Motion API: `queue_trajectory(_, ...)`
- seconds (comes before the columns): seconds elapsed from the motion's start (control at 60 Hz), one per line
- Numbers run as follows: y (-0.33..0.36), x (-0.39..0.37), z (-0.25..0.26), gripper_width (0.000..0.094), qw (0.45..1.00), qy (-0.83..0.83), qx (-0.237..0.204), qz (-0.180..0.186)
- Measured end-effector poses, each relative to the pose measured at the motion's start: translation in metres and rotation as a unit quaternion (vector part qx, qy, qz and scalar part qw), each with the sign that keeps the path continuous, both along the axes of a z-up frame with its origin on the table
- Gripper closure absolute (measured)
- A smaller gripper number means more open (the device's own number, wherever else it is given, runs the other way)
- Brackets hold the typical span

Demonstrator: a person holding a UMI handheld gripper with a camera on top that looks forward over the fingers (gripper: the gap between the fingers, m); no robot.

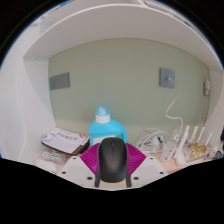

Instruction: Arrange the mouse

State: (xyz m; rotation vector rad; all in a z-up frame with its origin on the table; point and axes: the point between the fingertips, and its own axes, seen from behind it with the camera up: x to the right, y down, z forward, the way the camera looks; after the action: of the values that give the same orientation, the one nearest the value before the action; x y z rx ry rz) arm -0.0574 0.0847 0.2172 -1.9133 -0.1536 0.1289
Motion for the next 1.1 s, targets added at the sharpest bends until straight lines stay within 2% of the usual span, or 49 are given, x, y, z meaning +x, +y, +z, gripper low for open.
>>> queue_trajectory(0.067,-0.009,0.037,0.035,0.0592,1.0,0.005,0.024,-0.012)
queue_trajectory(0.15,-0.014,0.093,0.036,0.0593,0.999,-0.002,0.025,-0.036)
queue_trajectory(0.25,-0.012,0.163,-0.029,0.0595,0.997,-0.011,-0.023,-0.069)
queue_trajectory(0.3,-0.01,0.193,-0.071,0.0596,0.994,-0.02,-0.063,-0.081)
queue_trajectory(0.4,-0.014,0.225,-0.155,0.0594,0.987,-0.024,-0.132,-0.084)
queue_trajectory(0.517,-0.015,0.24,-0.205,0.0583,0.985,-0.031,-0.154,-0.075)
queue_trajectory(0.617,-0.018,0.24,-0.22,0.0505,0.983,-0.026,-0.17,-0.061)
queue_trajectory(0.7,-0.022,0.241,-0.224,0.0429,0.981,-0.016,-0.184,-0.058)
queue_trajectory(0.733,-0.023,0.243,-0.221,0.0346,0.981,-0.018,-0.181,-0.061)
queue_trajectory(0.8,-0.027,0.246,-0.209,0.0122,0.983,-0.033,-0.17,-0.062)
queue_trajectory(0.833,-0.03,0.248,-0.2,0.0072,0.984,-0.038,-0.165,-0.063)
queue_trajectory(1.1,-0.103,0.24,-0.112,0.0086,0.988,-0.034,-0.125,-0.084)
